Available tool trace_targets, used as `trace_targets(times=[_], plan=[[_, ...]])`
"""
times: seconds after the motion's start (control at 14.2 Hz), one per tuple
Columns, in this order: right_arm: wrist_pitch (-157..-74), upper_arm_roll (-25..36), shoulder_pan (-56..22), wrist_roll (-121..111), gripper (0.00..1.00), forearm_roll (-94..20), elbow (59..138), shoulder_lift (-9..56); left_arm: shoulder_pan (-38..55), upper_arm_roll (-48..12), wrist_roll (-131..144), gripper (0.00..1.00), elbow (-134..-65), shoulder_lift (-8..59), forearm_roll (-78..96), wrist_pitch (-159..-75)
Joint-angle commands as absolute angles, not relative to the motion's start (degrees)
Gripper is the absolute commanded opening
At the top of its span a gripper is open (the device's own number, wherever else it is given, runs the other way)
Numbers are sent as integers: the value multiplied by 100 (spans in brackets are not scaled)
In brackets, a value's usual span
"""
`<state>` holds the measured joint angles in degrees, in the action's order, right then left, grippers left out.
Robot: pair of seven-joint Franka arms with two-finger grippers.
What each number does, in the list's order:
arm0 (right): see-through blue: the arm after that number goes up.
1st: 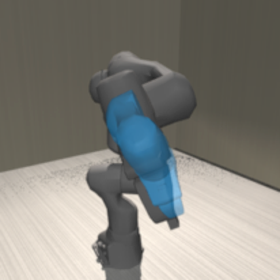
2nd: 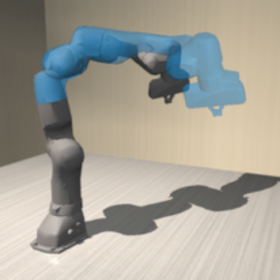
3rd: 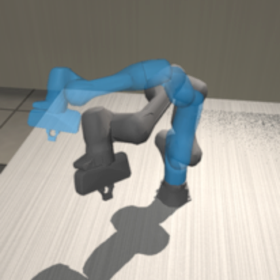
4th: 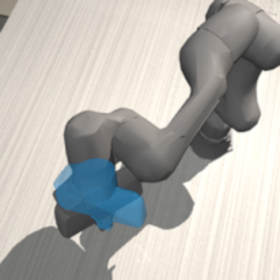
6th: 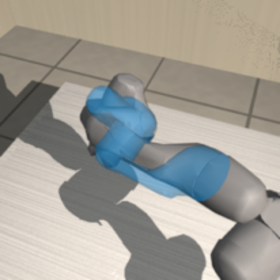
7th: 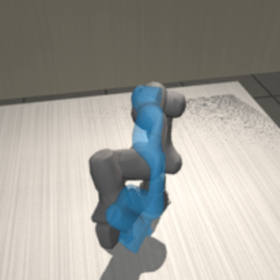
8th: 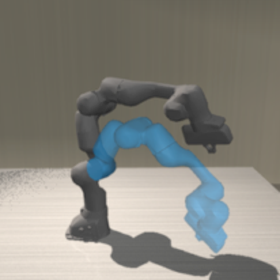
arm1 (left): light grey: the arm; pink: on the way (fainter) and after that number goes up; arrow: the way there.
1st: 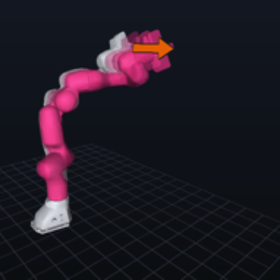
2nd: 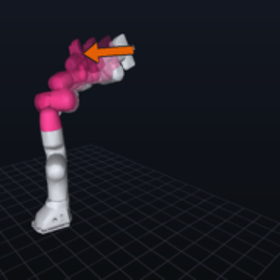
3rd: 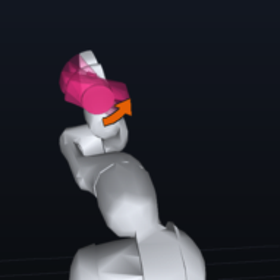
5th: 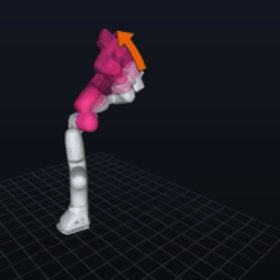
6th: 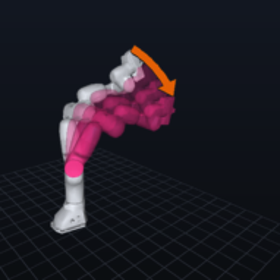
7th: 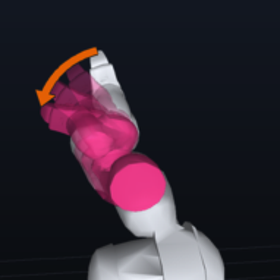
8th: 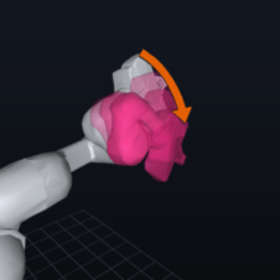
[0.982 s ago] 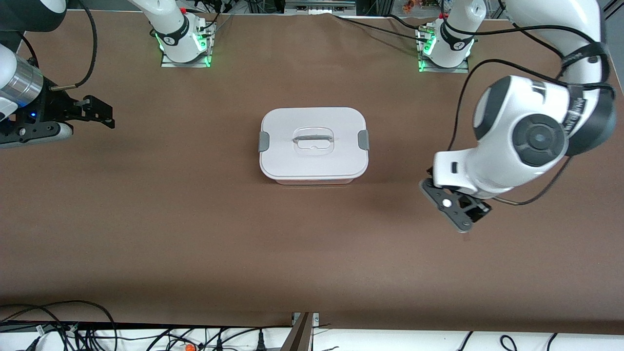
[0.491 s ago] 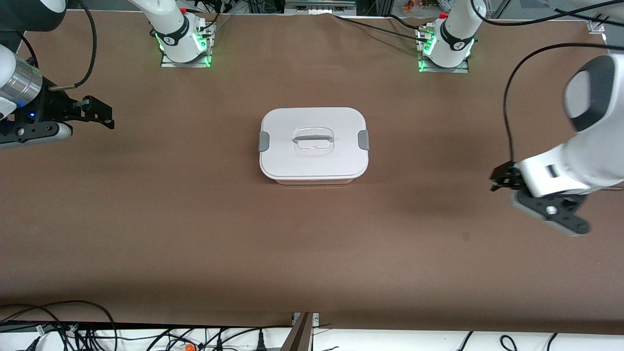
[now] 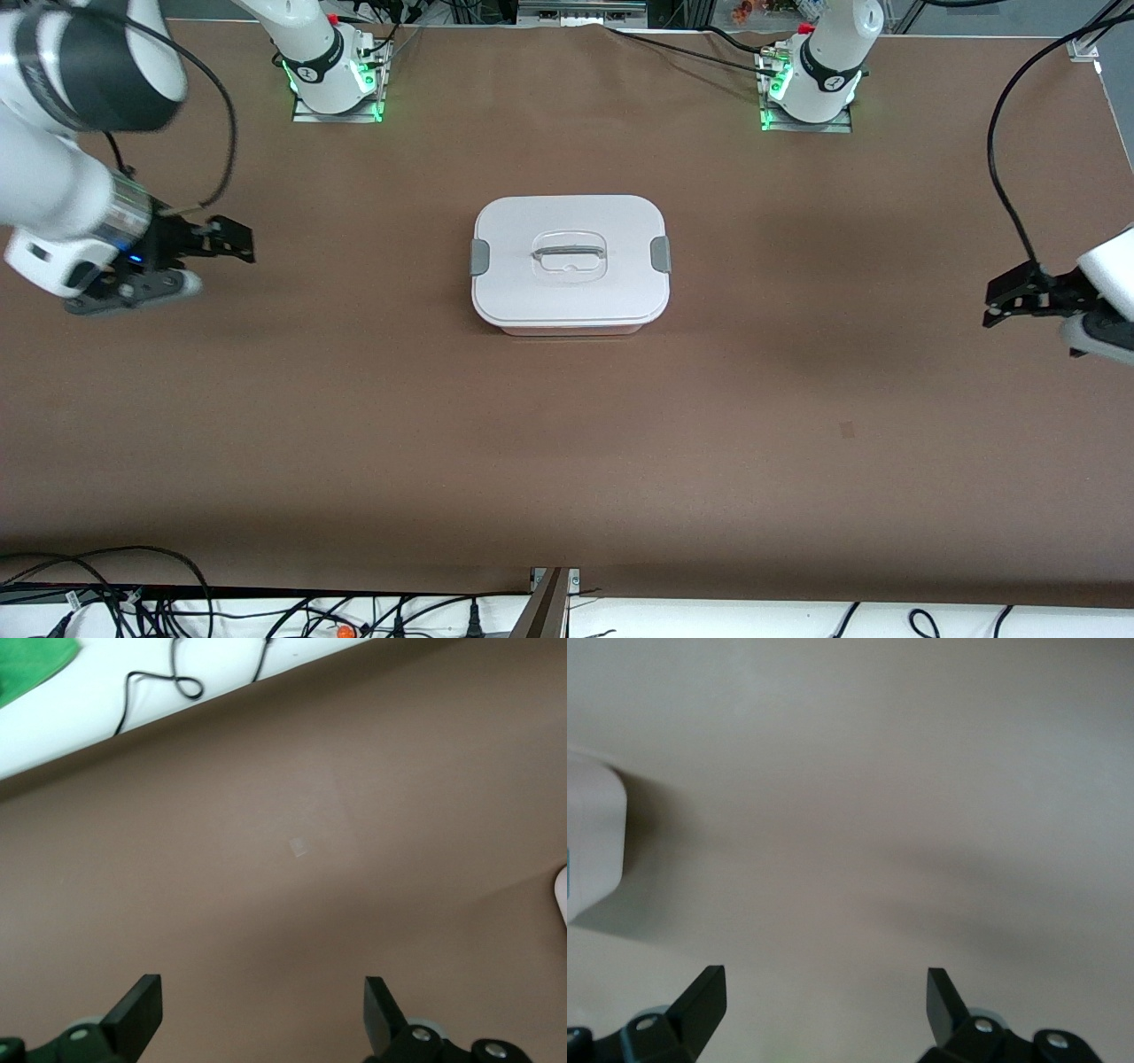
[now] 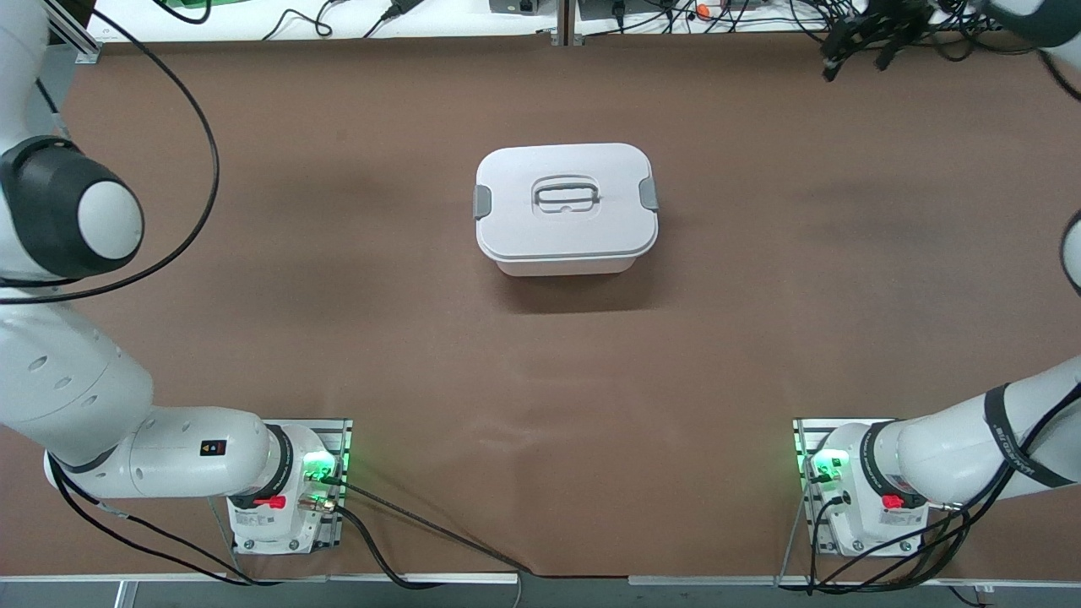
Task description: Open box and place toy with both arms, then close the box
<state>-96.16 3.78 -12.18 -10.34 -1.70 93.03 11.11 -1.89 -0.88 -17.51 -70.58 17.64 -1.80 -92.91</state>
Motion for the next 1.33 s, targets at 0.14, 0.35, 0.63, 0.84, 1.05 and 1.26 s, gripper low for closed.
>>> trace_targets(times=[0.14, 0.35, 0.63, 0.84, 1.05, 1.26], plan=[[-9632, 273, -2476, -1354, 100, -554, 8792, 1422, -299, -150, -161, 100, -8051, 800, 59, -9001], [-9624, 290, -2900, -1326, 100, -545, 8166, 1863, -413, -54, -17, 100, -8077, 651, 317, -8580], [-9510, 360, -2402, -1336, 100, -519, 8148, 1802, -343, 35, 17, 100, -8130, 641, 316, -8367], [-9134, 640, -2048, -1371, 100, -553, 8139, 1740, -396, 26, 9, 100, -8033, 861, 247, -8323], [-8772, 966, -2048, -1257, 100, -536, 8182, 1433, -378, 26, 9, 100, -8016, 888, 211, -8323], [-8789, 1239, -2057, -1248, 100, -554, 8463, 1083, -422, 26, 9, 100, -8016, 888, 211, -8297]])
